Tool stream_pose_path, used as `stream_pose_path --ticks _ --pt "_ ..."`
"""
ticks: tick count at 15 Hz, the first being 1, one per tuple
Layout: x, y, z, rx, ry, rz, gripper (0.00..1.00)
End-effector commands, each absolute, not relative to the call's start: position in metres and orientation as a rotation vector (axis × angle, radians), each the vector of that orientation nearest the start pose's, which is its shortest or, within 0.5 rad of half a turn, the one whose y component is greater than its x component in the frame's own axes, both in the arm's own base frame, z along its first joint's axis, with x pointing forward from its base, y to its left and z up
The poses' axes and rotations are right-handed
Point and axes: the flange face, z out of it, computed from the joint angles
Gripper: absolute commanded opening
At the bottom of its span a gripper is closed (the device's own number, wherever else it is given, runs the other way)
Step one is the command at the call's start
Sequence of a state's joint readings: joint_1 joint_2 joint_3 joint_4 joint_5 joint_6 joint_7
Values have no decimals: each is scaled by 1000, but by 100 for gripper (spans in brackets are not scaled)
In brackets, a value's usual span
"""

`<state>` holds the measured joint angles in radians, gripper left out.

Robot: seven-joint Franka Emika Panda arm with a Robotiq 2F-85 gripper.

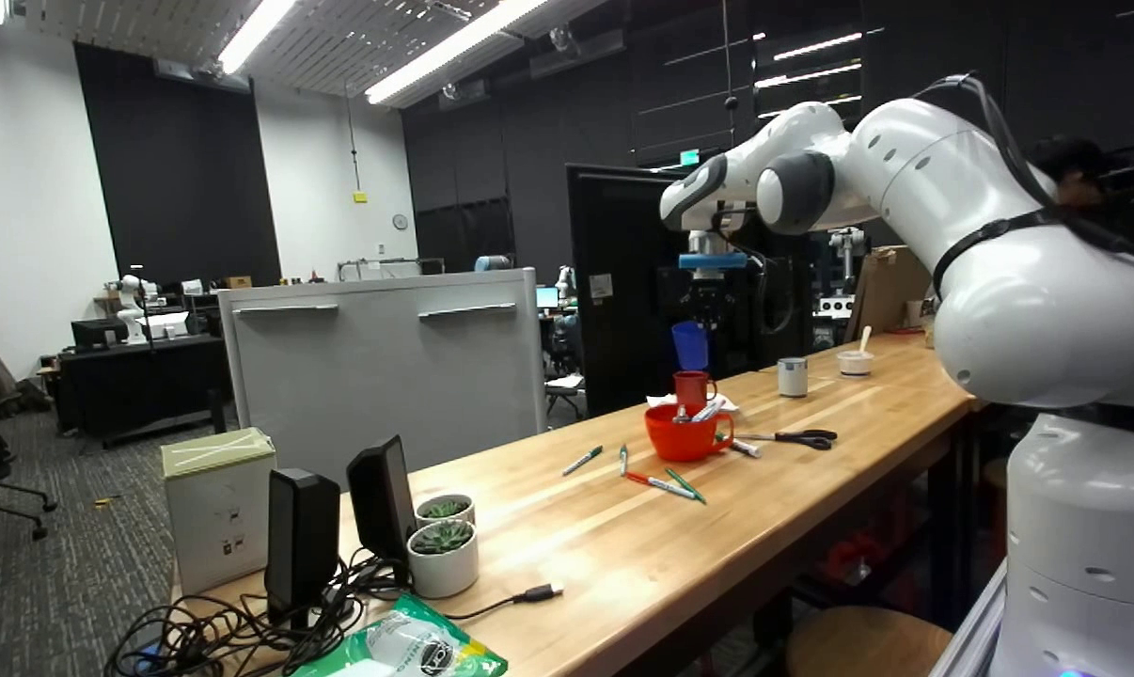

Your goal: Put the blue cup on the white napkin.

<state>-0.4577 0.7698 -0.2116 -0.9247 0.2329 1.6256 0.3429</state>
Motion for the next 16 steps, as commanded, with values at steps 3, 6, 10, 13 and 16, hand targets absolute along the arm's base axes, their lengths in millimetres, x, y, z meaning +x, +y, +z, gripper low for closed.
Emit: stream_pose_path --ticks 3,6,10,13,16 --pt "644 -408 407 -2603 1467 79 1" --pt "647 -407 395 -2578 1473 93 1" --pt "645 -413 383 -2562 1483 105 1" --pt "643 -420 371 -2553 1491 112 1" --pt "645 -424 358 -2525 1503 99 1"
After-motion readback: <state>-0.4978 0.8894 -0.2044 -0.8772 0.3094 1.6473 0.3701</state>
